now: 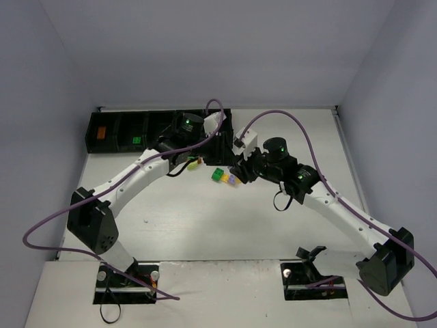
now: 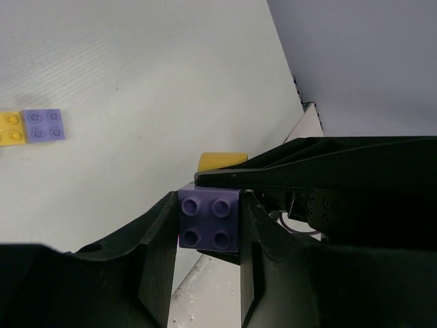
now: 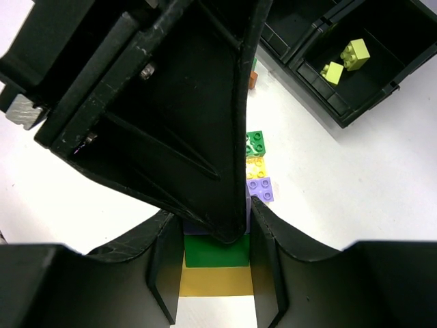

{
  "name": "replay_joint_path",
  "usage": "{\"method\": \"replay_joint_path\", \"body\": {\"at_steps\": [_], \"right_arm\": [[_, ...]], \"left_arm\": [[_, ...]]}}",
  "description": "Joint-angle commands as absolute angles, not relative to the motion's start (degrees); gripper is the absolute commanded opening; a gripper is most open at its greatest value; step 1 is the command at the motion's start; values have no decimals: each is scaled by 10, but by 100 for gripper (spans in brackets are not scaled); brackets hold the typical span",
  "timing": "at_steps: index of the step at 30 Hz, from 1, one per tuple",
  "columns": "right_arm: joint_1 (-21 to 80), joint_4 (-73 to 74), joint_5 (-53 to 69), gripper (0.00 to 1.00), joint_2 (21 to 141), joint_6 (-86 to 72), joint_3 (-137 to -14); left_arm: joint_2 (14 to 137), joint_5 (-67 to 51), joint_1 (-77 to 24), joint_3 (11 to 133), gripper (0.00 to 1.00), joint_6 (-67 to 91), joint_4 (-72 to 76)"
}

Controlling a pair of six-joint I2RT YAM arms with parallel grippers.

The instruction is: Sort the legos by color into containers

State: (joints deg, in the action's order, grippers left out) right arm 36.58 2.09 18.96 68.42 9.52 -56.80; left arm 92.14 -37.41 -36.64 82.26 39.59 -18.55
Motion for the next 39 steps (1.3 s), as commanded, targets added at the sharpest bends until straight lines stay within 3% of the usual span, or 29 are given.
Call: {"method": "replay_joint_path", "body": {"at_steps": [1,4,7,26,33,39], "right_arm": [[368,-47,191,36,687,94,-608],[368,-47,193,56,690,86,-613],[368,-47,192,83,693,84,-617],[368,-47,238,93,750,89,-648],[360,-50,257,91,729,62,-642],[341,-11,356,90,739,88,-660]], "left_arm": [[869,-367,-357,817,2,365,-167],[857,-365,-344,809,2,359,-170],[839,-367,-324,802,2,356,-173],[794,-367,-295,789,1,334,-213],[744,-352,-273,723,2,263,-134],[697,-378,-267,695,2,141,-98]]}}
